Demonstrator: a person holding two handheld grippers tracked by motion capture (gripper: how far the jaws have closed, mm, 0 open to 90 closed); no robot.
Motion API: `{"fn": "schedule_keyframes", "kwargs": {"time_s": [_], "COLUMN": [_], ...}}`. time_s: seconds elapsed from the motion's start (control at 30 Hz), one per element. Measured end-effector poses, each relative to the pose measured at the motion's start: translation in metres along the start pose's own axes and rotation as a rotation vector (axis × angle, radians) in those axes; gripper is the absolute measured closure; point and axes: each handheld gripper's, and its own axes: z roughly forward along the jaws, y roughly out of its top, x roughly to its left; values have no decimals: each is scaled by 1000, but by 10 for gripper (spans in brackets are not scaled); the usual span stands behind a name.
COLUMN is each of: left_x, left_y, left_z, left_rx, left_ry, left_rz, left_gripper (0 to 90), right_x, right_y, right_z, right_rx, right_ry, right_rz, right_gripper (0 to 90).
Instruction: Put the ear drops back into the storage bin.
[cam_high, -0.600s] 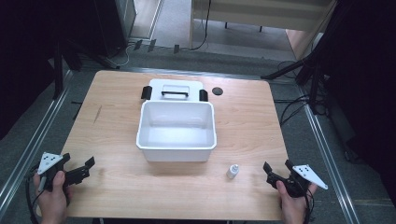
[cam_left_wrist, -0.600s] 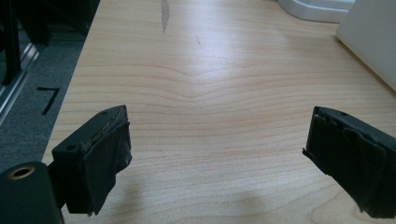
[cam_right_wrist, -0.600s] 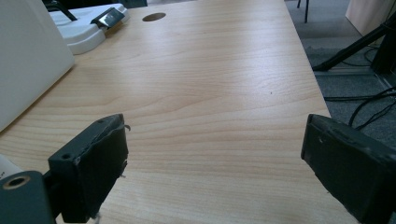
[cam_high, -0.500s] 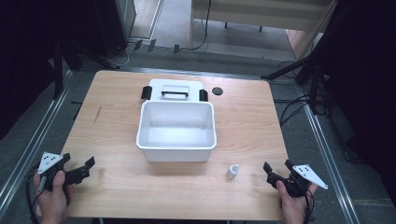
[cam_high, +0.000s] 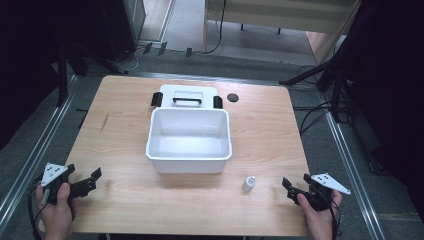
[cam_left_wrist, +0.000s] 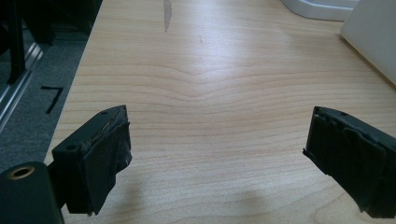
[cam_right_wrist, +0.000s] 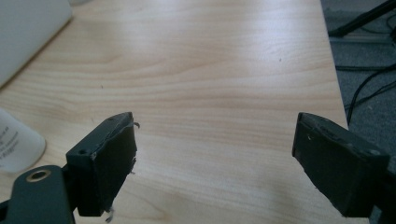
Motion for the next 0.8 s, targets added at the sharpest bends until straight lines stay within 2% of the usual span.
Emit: {"fn": "schedule_keyframes", "kwargs": {"time_s": [0.07, 0.23, 0.43, 0.5, 0.63, 0.8], "left_x": [0, 0, 2, 3, 2, 2], "left_y": [0, 0, 0, 0, 0, 0], "left_z": [0, 0, 0, 0, 0, 0], "left_rx": [-2, 2, 0, 0, -1, 0], "left_ry": [-1, -8, -18, -18, -17, -18], "left_rz": [0, -2, -12, -13, -12, -10], "left_gripper": [72, 72, 72, 72, 72, 72], "right_x": [1, 9, 28, 34, 43, 52], "right_y": [1, 10, 30, 36, 49, 63], "right_z": [1, 1, 0, 2, 4, 7], "right_rx": [46, 148, 303, 344, 406, 465], "right_ry": [-7, 2, 53, 57, 69, 47], "right_rz": [-17, -125, -324, -374, -470, -548], "right_gripper": [145, 155, 182, 191, 201, 198]}}
